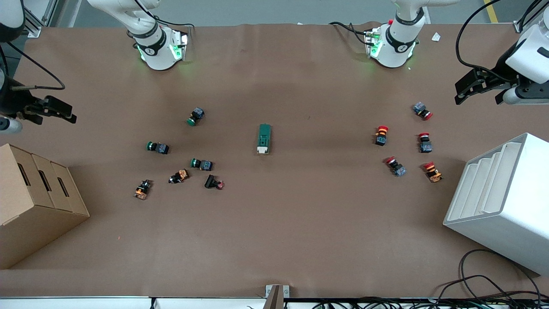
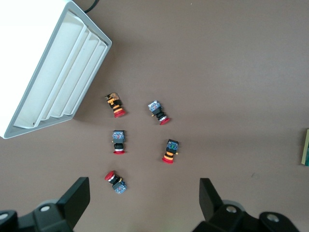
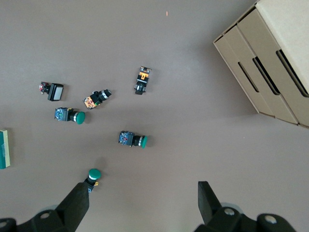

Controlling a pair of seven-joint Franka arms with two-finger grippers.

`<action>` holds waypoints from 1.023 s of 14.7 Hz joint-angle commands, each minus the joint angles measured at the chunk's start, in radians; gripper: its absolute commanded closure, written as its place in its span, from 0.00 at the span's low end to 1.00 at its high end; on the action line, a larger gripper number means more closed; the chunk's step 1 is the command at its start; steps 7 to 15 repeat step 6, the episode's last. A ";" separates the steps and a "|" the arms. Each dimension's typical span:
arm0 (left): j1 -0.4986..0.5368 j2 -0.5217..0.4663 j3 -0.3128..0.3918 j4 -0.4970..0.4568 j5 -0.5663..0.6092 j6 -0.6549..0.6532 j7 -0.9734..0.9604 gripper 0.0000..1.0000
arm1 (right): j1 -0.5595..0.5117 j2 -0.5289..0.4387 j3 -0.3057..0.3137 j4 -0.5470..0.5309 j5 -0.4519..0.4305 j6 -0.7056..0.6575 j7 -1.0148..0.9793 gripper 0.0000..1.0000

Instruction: Close load switch with both arms

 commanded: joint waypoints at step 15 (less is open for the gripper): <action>0.003 0.010 0.017 0.030 -0.008 -0.045 0.012 0.00 | -0.065 -0.117 0.097 -0.049 -0.042 -0.064 0.030 0.00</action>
